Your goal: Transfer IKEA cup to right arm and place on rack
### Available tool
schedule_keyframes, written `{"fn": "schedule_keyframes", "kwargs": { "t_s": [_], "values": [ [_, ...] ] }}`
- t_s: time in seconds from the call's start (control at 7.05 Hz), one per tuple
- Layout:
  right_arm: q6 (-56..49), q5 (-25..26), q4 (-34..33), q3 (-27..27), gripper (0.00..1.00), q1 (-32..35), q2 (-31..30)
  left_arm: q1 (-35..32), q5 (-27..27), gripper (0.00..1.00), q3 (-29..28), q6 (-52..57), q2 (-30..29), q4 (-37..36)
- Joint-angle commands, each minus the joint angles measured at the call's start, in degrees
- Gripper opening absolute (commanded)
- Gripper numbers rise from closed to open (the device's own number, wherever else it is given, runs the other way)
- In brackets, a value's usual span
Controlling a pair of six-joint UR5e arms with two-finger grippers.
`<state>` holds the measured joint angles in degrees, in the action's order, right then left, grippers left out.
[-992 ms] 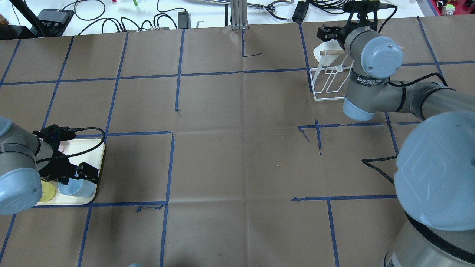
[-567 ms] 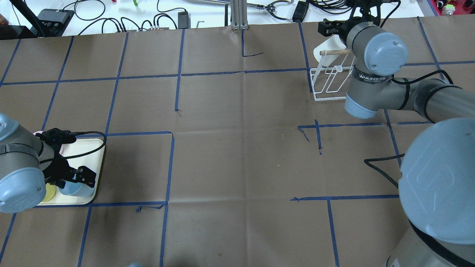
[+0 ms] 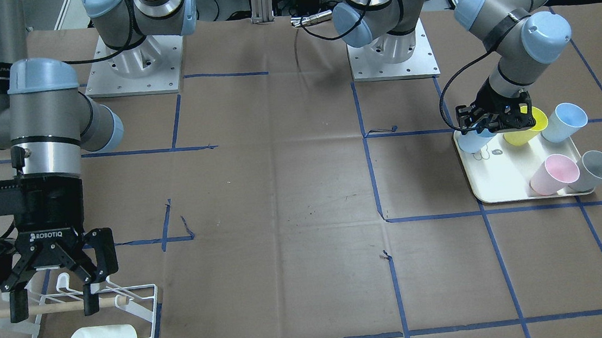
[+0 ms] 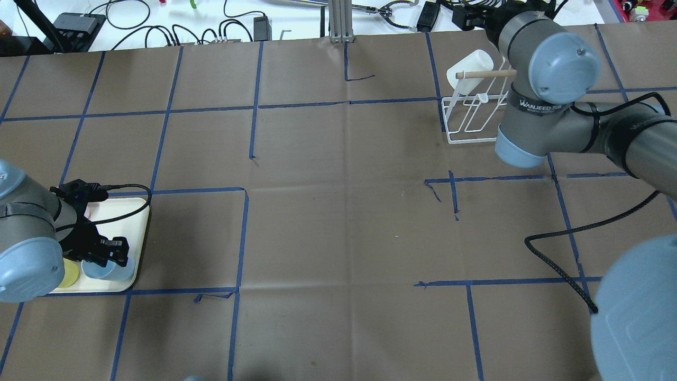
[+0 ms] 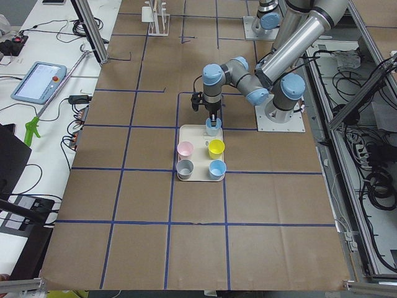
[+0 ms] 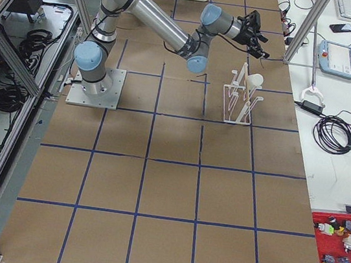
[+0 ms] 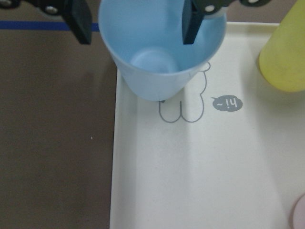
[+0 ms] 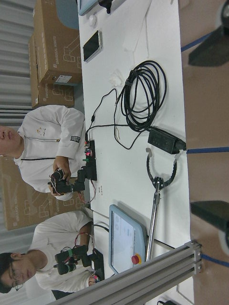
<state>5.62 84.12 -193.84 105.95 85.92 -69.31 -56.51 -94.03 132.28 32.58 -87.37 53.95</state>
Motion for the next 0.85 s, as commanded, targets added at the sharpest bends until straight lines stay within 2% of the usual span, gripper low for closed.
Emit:
{"fn": "schedule_keyframes", "kwargs": {
  "t_s": [0.0, 0.28, 0.43, 0.71],
  "values": [
    [13.39, -0.27, 0.05, 3.28, 1.0, 2.48, -4.42, -0.09, 1.56, 0.0, -0.35, -0.15, 0.18, 0.63],
    [30.51, -0.44, -0.74, 6.79, 1.0, 4.33, -6.45, -0.52, 3.23, 0.0, -3.15, 0.03, 0.88, 0.8],
    [35.98, -0.44, -0.83, 8.38, 1.0, 5.99, -7.15, -0.62, 7.76, 0.0, -6.83, 0.03, 1.93, 5.15],
    [51.25, -0.88, -0.92, 11.8, 1.0, 9.51, -9.51, -2.62, 9.73, 0.0, -22.33, 0.47, 1.15, 18.83]
  ]
}}
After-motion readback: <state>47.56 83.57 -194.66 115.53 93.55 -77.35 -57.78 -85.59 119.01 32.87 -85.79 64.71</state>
